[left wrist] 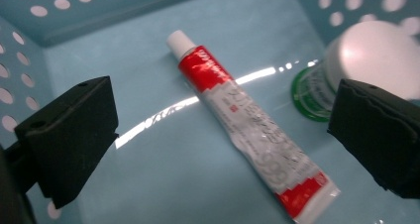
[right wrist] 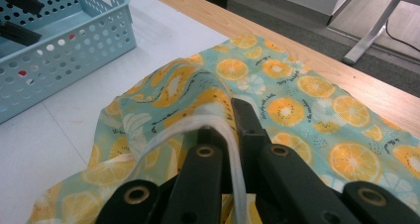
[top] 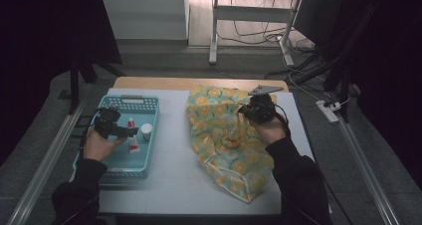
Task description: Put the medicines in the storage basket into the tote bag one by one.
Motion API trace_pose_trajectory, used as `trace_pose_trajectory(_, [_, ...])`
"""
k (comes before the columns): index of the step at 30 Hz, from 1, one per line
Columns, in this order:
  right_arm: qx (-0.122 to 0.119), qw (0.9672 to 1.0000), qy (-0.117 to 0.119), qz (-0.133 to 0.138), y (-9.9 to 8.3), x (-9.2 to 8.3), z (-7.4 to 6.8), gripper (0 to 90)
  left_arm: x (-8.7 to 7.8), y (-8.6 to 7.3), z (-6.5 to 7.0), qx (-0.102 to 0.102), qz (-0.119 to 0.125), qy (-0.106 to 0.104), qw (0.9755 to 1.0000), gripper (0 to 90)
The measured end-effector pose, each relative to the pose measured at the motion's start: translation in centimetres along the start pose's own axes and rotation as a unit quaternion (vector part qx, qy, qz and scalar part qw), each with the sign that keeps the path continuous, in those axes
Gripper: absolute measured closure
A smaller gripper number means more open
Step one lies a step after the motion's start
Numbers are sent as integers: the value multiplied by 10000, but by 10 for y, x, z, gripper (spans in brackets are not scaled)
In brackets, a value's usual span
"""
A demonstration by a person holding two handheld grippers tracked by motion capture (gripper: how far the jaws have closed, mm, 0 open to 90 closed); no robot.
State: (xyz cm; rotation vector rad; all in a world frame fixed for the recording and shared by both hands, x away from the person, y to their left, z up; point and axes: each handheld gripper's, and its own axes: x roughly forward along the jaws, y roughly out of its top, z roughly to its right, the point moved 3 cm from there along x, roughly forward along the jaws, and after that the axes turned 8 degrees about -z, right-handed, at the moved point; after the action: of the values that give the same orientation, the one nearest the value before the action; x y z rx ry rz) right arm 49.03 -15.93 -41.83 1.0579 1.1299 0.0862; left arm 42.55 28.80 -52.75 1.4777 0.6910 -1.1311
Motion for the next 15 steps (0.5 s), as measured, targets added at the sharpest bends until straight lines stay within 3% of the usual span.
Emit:
trace_pose_trajectory(5, [-13,10000,9,-9,0,1,-1,893,8,9,2,56,-330,257,9991,21])
trace_pose_trajectory(11, [-22,10000,-10,15,1,-1,0,893,19,12,3,98,-740,229,9969,125])
trace_pose_trajectory(15, [-13,10000,-11,14,1,-3,1,893,22,13,4,142,-878,182,9959,189])
